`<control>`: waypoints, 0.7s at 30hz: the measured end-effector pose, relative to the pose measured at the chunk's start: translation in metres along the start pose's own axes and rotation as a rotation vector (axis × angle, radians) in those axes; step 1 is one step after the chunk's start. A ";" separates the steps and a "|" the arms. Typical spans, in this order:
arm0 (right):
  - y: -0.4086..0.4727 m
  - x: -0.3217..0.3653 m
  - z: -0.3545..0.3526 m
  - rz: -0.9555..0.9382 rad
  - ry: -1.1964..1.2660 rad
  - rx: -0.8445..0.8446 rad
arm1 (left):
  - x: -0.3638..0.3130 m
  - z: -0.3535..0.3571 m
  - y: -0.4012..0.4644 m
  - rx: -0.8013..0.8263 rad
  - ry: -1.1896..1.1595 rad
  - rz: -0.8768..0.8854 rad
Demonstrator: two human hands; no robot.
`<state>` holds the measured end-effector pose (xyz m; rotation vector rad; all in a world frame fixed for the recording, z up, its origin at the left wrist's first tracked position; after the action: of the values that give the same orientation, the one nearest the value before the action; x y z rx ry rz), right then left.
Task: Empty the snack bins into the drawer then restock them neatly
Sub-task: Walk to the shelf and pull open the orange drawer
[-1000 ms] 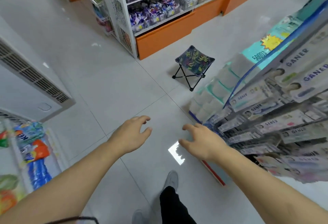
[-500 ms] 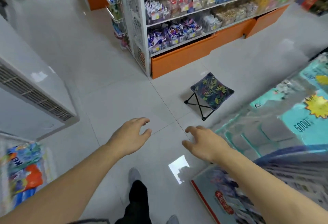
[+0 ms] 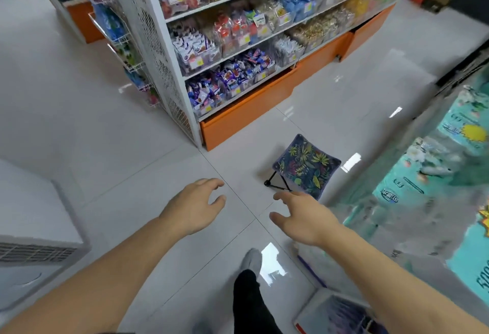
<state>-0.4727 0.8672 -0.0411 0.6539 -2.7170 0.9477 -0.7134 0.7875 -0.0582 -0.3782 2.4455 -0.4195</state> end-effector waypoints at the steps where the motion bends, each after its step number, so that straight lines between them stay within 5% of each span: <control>1: 0.019 -0.003 -0.012 -0.010 0.002 0.000 | -0.002 -0.005 0.020 -0.002 -0.001 -0.007; 21: 0.320 0.000 -0.230 0.072 0.016 -0.001 | -0.029 -0.158 0.358 0.081 -0.043 0.036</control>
<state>-0.6133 1.2351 -0.0363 0.5488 -2.7434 0.9632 -0.8494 1.1561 -0.0604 -0.3054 2.3817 -0.4884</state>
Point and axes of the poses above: each hand's wrist, its own y-axis towards the middle knuckle, its own z-axis out of the palm, x = y × z, the point moved 7 cm from there along y, towards the middle knuckle, and after that the axes turned 1 degree about x, right-handed, at the moved point
